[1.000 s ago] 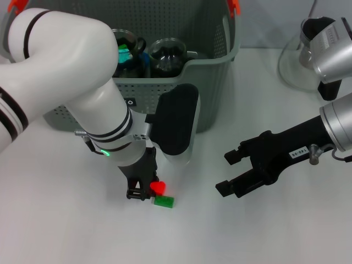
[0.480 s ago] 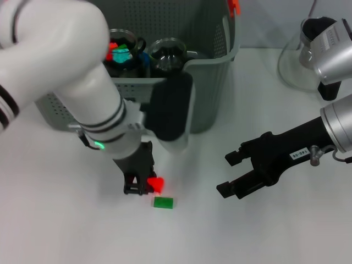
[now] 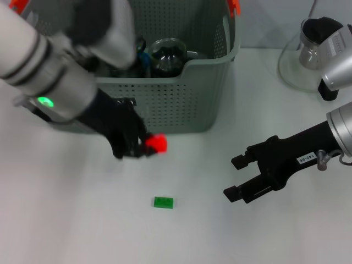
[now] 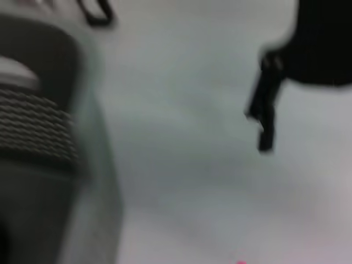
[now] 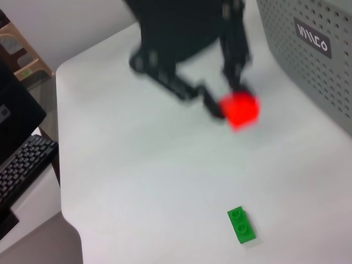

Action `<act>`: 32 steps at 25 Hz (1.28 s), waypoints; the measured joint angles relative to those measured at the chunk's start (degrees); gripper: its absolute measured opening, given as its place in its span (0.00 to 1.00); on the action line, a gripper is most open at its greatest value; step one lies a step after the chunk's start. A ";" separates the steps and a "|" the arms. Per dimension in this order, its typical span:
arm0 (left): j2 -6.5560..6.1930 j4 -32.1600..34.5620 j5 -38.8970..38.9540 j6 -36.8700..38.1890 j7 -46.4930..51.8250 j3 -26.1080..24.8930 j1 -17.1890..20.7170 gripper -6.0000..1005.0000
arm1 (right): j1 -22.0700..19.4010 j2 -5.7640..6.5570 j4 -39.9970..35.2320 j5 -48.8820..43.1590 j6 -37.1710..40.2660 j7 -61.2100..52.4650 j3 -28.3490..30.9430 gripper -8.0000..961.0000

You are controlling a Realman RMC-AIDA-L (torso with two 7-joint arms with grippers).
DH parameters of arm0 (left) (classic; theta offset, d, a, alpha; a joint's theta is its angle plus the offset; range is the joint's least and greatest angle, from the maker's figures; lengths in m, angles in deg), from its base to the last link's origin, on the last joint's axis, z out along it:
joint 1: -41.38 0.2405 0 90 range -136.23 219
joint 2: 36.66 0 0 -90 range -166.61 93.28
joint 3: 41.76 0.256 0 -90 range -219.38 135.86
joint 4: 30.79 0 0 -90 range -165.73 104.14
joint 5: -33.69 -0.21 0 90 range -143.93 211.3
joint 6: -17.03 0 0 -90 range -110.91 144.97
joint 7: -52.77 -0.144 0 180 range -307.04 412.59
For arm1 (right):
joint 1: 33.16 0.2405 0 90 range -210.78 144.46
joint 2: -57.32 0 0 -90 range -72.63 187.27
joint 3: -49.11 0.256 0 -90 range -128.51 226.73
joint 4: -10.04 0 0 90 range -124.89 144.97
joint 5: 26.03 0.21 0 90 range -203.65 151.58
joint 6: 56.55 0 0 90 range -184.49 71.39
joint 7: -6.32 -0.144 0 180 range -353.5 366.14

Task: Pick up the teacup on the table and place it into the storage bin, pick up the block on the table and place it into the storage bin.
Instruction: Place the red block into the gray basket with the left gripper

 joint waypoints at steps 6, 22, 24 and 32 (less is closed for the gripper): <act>-1.69 3.96 3.44 -0.17 4.92 -15.57 -1.90 0.22 | -0.11 0.01 0.20 -0.01 0.05 1.43 0.00 0.98; -11.10 -21.48 4.78 -31.42 13.14 -16.41 -11.82 0.22 | 0.40 0.00 2.44 -0.01 0.20 1.77 -0.28 0.98; -10.74 -21.74 2.40 -35.17 15.46 -14.57 -11.85 0.22 | 0.24 0.00 2.45 -0.01 0.25 1.77 -0.22 0.98; -10.10 -21.03 0.42 -37.66 16.90 -13.36 -11.80 0.29 | 0.01 0.00 2.45 -0.01 0.79 1.65 0.00 0.98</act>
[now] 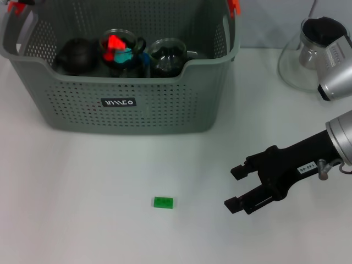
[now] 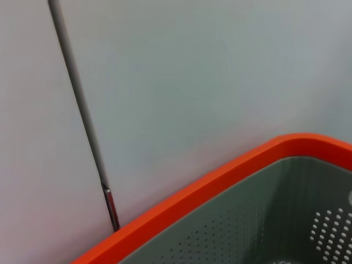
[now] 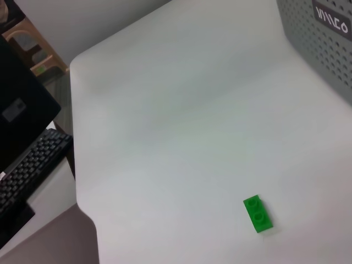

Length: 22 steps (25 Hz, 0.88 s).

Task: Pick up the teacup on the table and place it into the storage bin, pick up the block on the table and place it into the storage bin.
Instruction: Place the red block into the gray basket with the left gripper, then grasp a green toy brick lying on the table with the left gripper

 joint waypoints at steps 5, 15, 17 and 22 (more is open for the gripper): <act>-0.21 3.47 0.15 5.15 -0.08 -0.38 0.50 0.50 | 0.02 0.00 0.07 0.00 0.05 0.18 0.00 0.98; 6.62 30.08 10.79 36.35 -12.58 0.68 13.35 0.79 | 0.03 -0.06 0.54 0.15 -0.50 0.27 0.00 0.98; 8.38 33.08 11.15 40.02 -15.61 2.59 16.31 0.81 | 0.03 -0.14 0.59 0.15 -0.65 0.14 0.03 0.98; 9.96 35.91 9.02 41.41 -18.45 14.14 22.52 0.83 | 0.21 -0.25 1.04 0.08 -0.91 0.00 1.17 0.98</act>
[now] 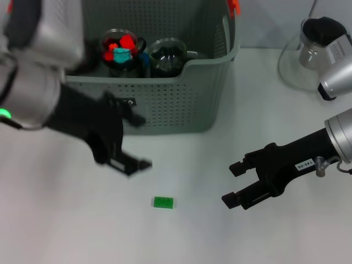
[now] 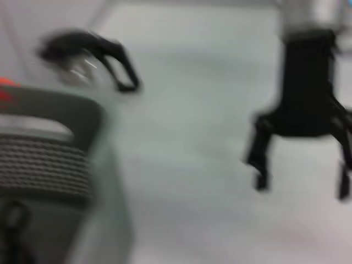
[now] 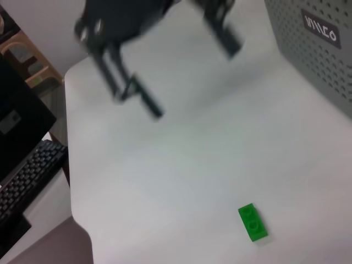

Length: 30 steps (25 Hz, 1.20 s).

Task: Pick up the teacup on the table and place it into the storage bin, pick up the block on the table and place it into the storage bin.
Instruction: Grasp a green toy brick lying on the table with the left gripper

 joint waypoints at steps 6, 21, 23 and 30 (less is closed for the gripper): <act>0.30 -2.50 -4.96 -2.99 -1.42 11.25 1.74 0.83 | 0.16 -0.05 0.25 -0.06 -0.46 -0.03 0.31 0.98; 0.42 -16.87 -13.67 -17.73 5.53 30.85 -3.48 0.83 | 0.46 -0.19 0.37 -0.05 -0.93 -1.40 0.33 0.98; 0.43 -17.67 -13.71 -18.42 5.90 32.17 -4.14 0.83 | 0.46 -0.19 0.37 -0.04 -0.95 -1.41 0.33 0.98; 0.51 -22.54 -13.84 -21.53 8.35 35.61 -7.33 0.83 | 0.38 -0.28 0.36 -0.05 -0.95 -1.37 0.33 0.98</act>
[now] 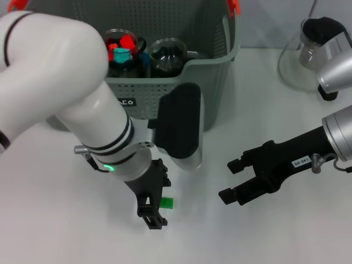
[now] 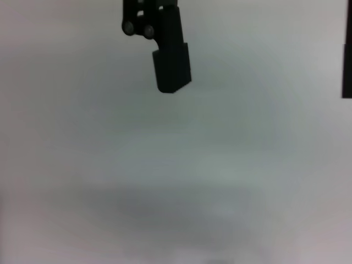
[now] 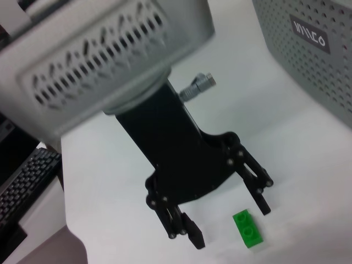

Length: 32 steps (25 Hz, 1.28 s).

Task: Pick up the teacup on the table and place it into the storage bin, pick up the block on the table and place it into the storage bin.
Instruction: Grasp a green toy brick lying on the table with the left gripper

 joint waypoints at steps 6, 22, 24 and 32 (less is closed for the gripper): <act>0.01 -1.03 -1.02 -1.97 0.37 1.96 -0.24 0.82 | -0.08 0.02 0.33 0.00 -0.02 0.20 0.00 0.98; 0.08 -2.32 -1.22 -4.77 0.62 4.15 -0.37 0.46 | -0.44 0.00 0.53 0.24 -0.25 0.46 0.00 0.98; 0.09 -2.95 -1.22 -5.03 0.68 4.40 -0.44 0.46 | -0.49 0.00 0.53 0.25 -0.27 0.50 0.00 0.98; 0.09 -3.52 -1.22 -5.51 0.98 5.58 -0.47 0.46 | -0.53 0.00 0.53 0.27 -0.27 0.68 0.20 0.98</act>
